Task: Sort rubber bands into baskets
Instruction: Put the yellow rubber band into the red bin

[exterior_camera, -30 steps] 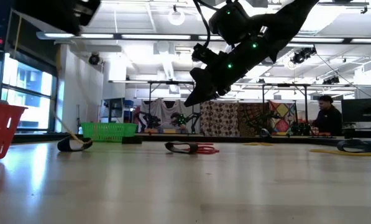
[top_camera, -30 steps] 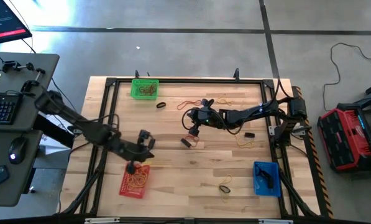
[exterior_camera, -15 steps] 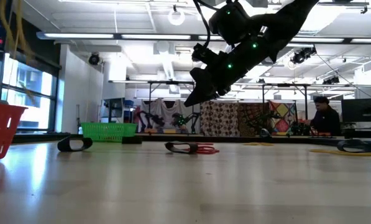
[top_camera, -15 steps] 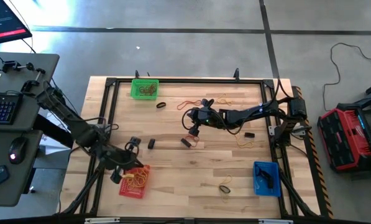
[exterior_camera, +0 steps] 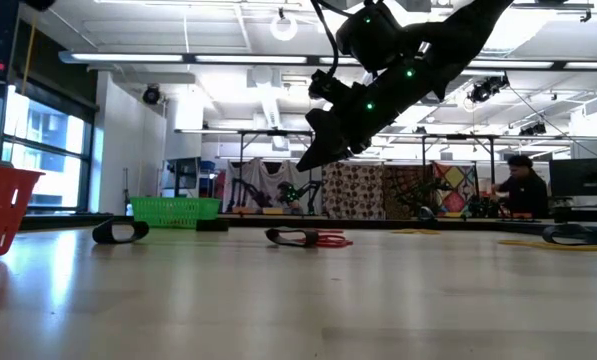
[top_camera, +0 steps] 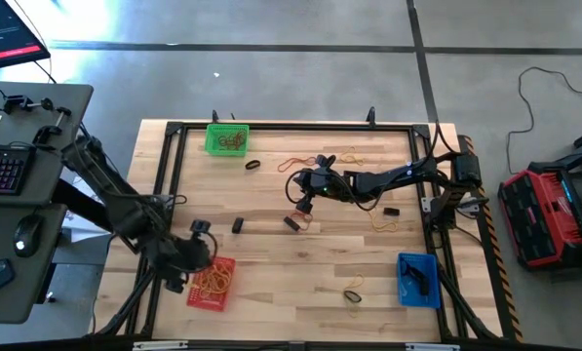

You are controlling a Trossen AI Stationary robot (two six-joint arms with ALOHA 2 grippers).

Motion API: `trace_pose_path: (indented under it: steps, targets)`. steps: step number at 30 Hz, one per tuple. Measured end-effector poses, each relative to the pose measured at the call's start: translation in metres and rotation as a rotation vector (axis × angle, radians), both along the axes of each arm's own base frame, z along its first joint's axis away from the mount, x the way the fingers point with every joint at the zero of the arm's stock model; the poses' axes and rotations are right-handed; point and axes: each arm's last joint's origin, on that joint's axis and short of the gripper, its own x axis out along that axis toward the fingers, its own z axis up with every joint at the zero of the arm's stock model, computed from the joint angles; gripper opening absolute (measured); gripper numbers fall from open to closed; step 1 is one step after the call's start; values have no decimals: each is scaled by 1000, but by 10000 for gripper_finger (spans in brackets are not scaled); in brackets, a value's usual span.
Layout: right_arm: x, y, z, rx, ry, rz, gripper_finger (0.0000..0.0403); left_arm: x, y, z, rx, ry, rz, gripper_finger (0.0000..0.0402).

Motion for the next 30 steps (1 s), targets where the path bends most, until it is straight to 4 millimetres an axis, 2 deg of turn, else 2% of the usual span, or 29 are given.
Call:
trace_pose_path:
  steps: [4,9,17,23,30]
  targets:
    - [0,0,0,0,0,0,0,5,-6,-19,17,39,23,0]
    - [0,0,0,0,0,0,0,12,-15,-35,-67,43,6,0]
    - [0,0,0,0,0,0,0,12,-16,-60,-86,154,102,0]
    - [0,0,0,0,0,0,0,15,-21,-71,-98,214,118,5]
    - [0,0,0,0,0,0,0,16,-22,-75,-106,242,146,43]
